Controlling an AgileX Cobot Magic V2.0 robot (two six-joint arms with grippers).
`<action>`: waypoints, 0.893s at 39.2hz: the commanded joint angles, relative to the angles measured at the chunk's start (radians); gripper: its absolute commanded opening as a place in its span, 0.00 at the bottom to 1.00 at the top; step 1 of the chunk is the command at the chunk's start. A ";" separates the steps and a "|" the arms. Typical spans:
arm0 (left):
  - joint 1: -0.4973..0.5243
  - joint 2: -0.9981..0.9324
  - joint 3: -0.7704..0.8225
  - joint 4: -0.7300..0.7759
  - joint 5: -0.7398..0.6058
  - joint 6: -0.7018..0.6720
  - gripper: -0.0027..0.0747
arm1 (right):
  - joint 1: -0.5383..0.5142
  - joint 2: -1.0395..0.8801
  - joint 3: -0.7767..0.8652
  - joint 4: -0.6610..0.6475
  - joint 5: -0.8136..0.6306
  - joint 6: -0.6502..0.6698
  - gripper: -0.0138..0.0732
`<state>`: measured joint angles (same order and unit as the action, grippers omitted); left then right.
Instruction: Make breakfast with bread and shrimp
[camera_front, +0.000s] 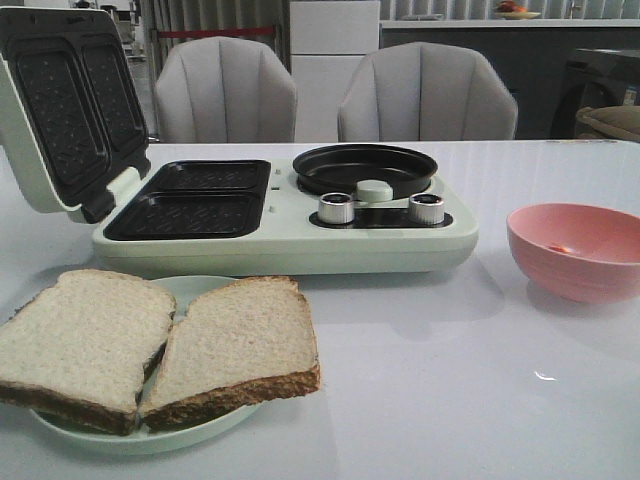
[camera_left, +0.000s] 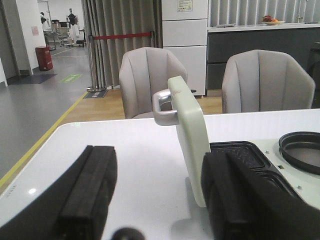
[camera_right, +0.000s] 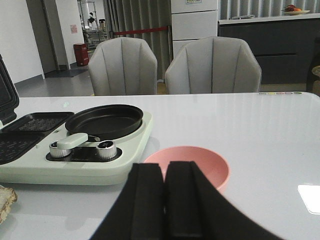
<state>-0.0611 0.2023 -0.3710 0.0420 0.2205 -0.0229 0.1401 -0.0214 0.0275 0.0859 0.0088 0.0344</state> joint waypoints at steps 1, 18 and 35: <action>-0.006 0.019 -0.029 -0.005 -0.069 -0.005 0.63 | 0.001 -0.009 -0.004 -0.005 -0.084 -0.007 0.32; -0.118 0.021 0.024 0.276 0.078 0.091 0.63 | 0.001 -0.009 -0.004 -0.005 -0.084 -0.007 0.32; -0.517 0.292 0.024 0.575 0.251 0.091 0.63 | 0.001 -0.009 -0.004 -0.005 -0.084 -0.007 0.32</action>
<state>-0.4971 0.4282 -0.3222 0.5376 0.5097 0.0713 0.1401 -0.0214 0.0275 0.0859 0.0088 0.0344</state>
